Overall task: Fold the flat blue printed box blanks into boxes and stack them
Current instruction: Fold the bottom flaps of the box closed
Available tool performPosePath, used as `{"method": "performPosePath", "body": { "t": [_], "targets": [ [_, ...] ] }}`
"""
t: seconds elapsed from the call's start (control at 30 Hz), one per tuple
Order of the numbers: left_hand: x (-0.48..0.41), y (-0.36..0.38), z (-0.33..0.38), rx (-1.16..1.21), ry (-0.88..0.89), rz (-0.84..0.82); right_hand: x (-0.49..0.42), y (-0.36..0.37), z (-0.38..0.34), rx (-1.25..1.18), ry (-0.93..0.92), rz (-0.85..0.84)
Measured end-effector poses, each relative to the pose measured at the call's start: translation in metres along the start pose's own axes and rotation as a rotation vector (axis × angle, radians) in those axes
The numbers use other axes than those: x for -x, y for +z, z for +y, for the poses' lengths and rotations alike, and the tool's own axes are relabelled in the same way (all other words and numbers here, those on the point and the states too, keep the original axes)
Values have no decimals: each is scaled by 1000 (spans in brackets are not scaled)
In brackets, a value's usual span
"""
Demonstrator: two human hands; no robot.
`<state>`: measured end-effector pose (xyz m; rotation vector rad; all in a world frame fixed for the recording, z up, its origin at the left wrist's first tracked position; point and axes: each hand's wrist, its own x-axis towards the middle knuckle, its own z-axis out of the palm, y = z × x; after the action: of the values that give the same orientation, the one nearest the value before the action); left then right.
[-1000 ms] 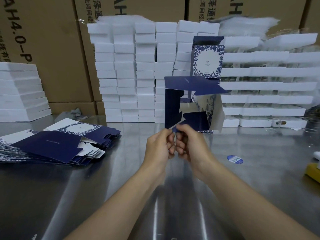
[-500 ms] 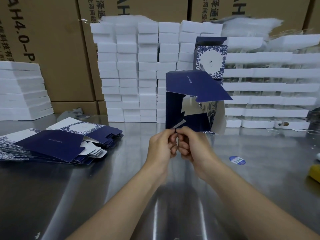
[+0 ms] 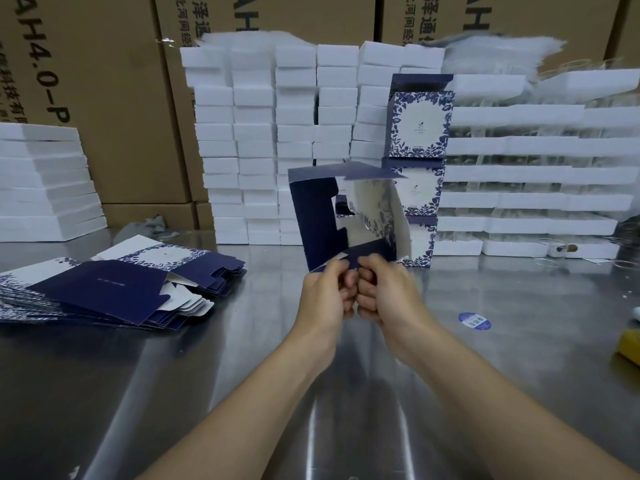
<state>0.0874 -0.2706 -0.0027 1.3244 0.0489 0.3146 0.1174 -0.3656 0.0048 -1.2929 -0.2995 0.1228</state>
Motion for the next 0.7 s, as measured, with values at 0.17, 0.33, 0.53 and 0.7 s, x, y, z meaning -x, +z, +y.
{"method": "performPosePath", "body": {
  "t": [0.17, 0.33, 0.53, 0.7],
  "targets": [
    [-5, -5, 0, -24, 23, 23, -1, -1, -2, 80, 4, 84],
    [-2, -3, -2, -42, -41, -5, -2, -4, 0, 76, 2, 170],
    [-2, 2, 0, -32, 5, 14, -3, -4, -1, 38, -38, 217],
    [-4, 1, -1, -6, 10, 40, -5, -7, 0, 35, -53, 264]
  ]
}}
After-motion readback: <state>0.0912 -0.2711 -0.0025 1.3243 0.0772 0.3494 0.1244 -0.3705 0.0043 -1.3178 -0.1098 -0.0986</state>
